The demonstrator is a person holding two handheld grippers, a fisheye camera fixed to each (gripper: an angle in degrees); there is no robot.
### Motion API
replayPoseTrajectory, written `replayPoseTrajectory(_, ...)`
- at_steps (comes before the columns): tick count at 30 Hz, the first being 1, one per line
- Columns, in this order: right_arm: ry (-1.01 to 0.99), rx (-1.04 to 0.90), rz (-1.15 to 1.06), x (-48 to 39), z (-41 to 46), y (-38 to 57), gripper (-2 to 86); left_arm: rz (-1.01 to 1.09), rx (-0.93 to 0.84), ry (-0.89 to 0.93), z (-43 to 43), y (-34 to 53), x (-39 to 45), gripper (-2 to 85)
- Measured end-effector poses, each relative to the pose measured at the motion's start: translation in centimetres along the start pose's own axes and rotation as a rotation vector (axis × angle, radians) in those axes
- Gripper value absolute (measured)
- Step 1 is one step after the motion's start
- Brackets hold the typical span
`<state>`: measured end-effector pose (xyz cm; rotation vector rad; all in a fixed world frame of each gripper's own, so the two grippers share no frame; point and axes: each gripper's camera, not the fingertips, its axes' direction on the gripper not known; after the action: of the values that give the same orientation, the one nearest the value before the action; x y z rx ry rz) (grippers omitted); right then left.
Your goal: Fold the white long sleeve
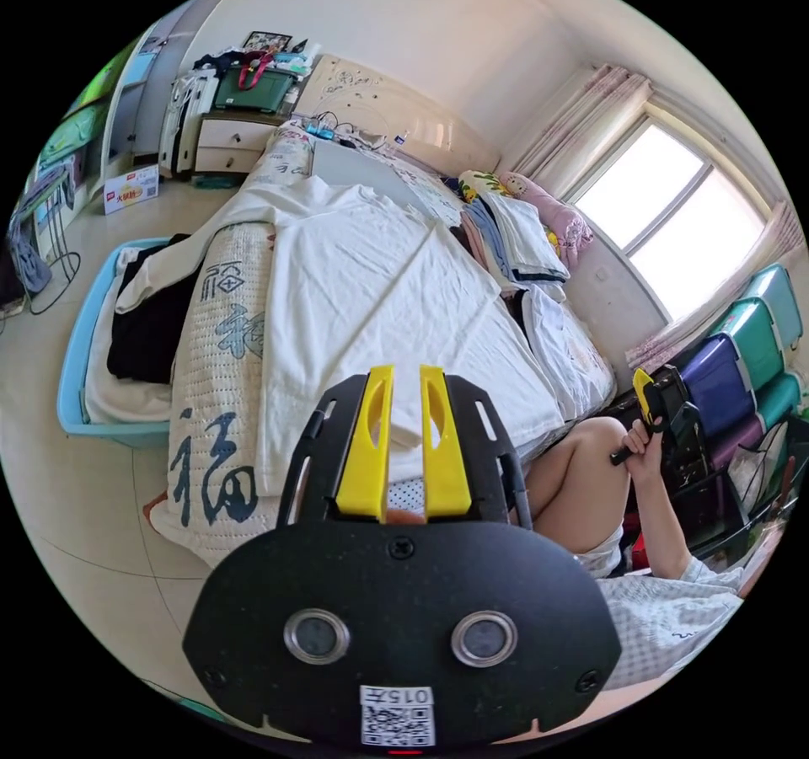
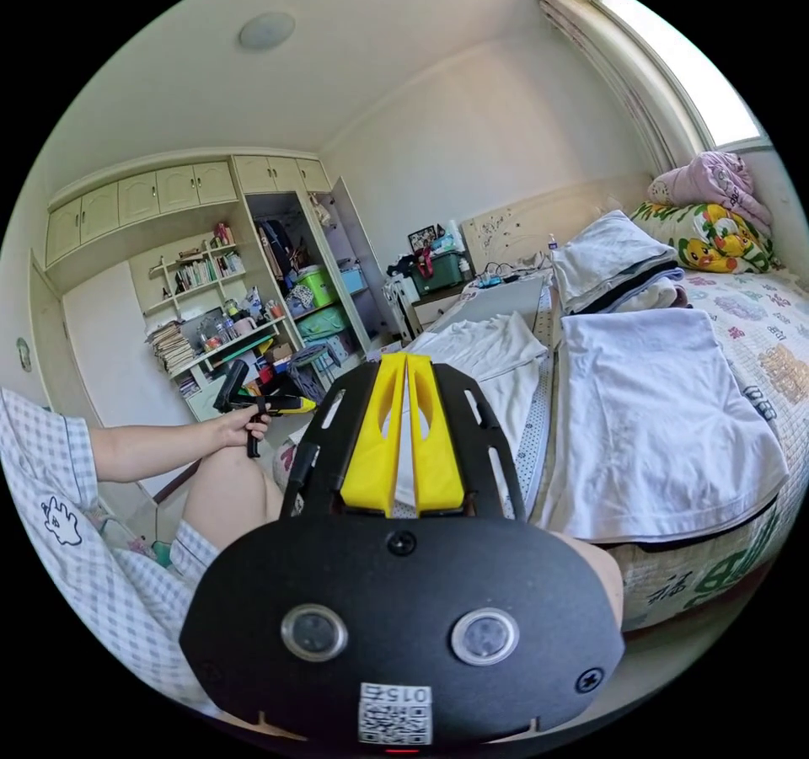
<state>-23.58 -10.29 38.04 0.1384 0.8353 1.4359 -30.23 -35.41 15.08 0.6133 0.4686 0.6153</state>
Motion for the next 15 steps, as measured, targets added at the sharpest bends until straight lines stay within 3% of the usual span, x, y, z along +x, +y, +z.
replayPoseTrajectory(5, -0.036, 0.025, 0.023, -0.9, 0.0, -2.2, -0.5, 0.037, -0.002, 0.002, -0.1, -0.2, 0.6, 5.8)
replayPoseTrajectory(15, -0.025, -0.085, -0.178, -8.5, 5.2, -8.7, -0.5, 0.055, 0.016, 0.035, -0.7, -1.0, -0.1, 5.5)
